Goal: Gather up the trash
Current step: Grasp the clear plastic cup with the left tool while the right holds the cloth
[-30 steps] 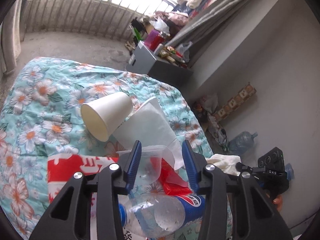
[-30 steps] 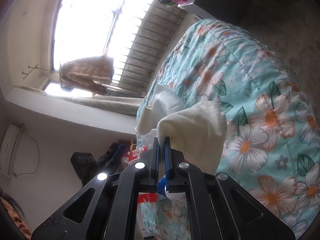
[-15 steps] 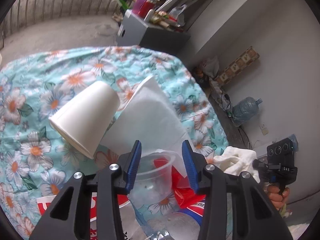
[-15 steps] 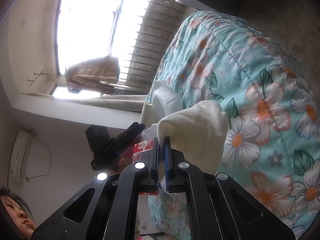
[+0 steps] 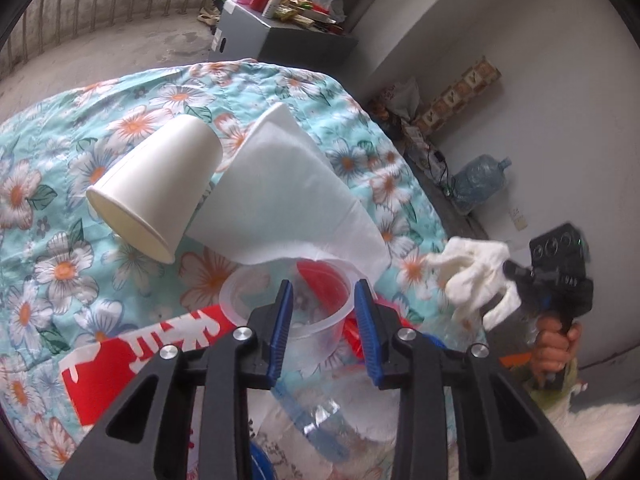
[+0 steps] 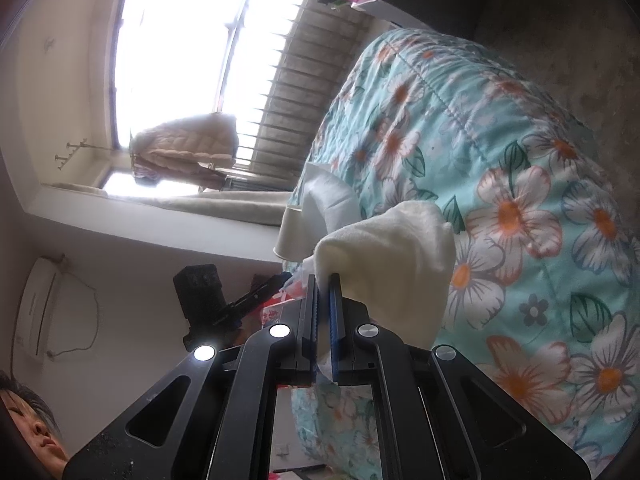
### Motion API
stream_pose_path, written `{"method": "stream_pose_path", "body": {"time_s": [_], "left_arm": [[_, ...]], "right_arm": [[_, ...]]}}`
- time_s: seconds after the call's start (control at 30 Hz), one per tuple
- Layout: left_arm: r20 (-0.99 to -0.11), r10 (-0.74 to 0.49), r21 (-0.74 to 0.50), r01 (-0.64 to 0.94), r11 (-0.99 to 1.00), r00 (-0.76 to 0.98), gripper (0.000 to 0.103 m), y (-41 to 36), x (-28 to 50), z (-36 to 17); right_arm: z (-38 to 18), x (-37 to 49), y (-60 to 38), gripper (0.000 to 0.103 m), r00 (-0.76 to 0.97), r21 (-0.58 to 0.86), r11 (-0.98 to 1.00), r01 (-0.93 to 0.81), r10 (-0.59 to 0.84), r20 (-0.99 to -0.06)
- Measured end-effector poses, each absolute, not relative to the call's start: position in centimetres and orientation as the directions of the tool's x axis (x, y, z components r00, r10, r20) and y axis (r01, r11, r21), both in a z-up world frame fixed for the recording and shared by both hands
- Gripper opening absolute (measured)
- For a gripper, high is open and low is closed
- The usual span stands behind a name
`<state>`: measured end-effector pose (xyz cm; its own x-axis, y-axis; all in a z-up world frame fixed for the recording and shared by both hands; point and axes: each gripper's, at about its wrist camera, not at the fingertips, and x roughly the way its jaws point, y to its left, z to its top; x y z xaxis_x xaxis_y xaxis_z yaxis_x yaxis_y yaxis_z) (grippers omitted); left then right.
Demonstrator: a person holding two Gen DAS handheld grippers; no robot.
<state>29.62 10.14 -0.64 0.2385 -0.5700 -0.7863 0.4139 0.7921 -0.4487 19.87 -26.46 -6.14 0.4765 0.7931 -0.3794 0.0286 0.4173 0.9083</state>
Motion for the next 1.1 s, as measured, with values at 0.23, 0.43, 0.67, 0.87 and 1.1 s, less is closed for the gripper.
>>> {"method": "stream_pose_path", "body": {"time_s": [0.23, 0.43, 0.67, 0.87, 1.1], "left_arm": [[-0.803, -0.548, -0.408, 0.452, 0.793, 0.236, 0.031, 9.3, 28.8, -0.4], [-0.809, -0.559, -0.419, 0.486, 0.767, 0.183, 0.031, 8.2, 28.8, -0.5], [-0.829, -0.53, -0.399, 0.473, 0.785, 0.179, 0.031, 7.9, 29.3, -1.1], [-0.856, -0.507, -0.402, 0.487, 0.776, 0.101, 0.038, 6.4, 29.8, -1.5], [-0.884, -0.459, -0.363, 0.485, 0.796, 0.092, 0.049, 5.2, 30.3, -2.2]], "right_arm": [[-6.2, 18.7, -26.7, 0.004, 0.492, 0.898, 0.437, 0.039, 0.774, -0.398], [-5.6, 18.0, -26.1, 0.004, 0.489, 0.893, 0.449, 0.024, 0.774, -0.402], [-5.1, 17.8, -25.6, 0.004, 0.497, 0.889, 0.457, 0.016, 0.768, -0.403], [-5.3, 17.3, -25.4, 0.004, 0.495, 0.891, 0.454, 0.016, 0.771, -0.402], [-5.5, 16.8, -25.6, 0.004, 0.499, 0.891, 0.453, 0.021, 0.767, -0.402]]}}
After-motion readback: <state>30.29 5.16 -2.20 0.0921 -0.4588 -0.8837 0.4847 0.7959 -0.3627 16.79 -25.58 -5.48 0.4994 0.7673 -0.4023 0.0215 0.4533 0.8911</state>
